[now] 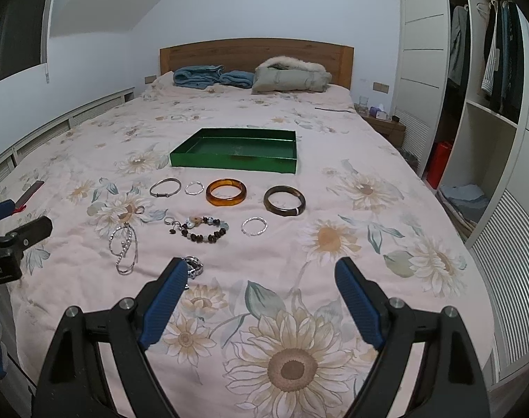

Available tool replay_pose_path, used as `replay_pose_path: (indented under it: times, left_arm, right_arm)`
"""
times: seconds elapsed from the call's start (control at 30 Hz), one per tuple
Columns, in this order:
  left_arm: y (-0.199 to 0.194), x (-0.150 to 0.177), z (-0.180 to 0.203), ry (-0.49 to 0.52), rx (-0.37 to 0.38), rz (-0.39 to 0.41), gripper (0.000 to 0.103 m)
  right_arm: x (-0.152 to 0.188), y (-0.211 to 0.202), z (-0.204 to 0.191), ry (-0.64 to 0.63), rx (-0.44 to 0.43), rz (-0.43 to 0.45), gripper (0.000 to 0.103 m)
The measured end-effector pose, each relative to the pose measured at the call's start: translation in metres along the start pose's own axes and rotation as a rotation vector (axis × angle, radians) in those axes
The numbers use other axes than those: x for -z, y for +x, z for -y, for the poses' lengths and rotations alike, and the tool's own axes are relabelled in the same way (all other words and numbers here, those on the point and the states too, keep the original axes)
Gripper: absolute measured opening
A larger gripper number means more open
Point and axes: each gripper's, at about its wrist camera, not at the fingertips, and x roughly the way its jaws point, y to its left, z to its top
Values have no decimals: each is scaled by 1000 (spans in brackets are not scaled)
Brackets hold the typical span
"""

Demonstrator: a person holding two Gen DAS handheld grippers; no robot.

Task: Organize jewelry
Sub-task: 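Move both grippers toward the jewelry laid out on the bed, then grasp the silver chain necklace with the left gripper while the right grasps the silver brooch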

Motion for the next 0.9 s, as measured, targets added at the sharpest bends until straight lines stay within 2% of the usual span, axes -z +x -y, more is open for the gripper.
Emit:
replay_pose_path:
  times: [0.33, 0.57, 0.83, 0.9]
  left_arm:
    - [15, 6, -10, -13, 1, -21, 103]
    - [35, 12, -21, -54, 15, -60, 102]
    - [81, 20, -22, -96, 111, -164, 83]
    - [94, 19, -18, -96, 133, -186, 80]
  right_arm:
    - [-1, 11, 0, 7, -26, -23, 86]
    - [2, 25, -3, 15, -80, -46, 86]
    - [11, 56, -8, 27, -158, -99, 84]
    - [14, 71, -12, 24, -193, -127, 79]
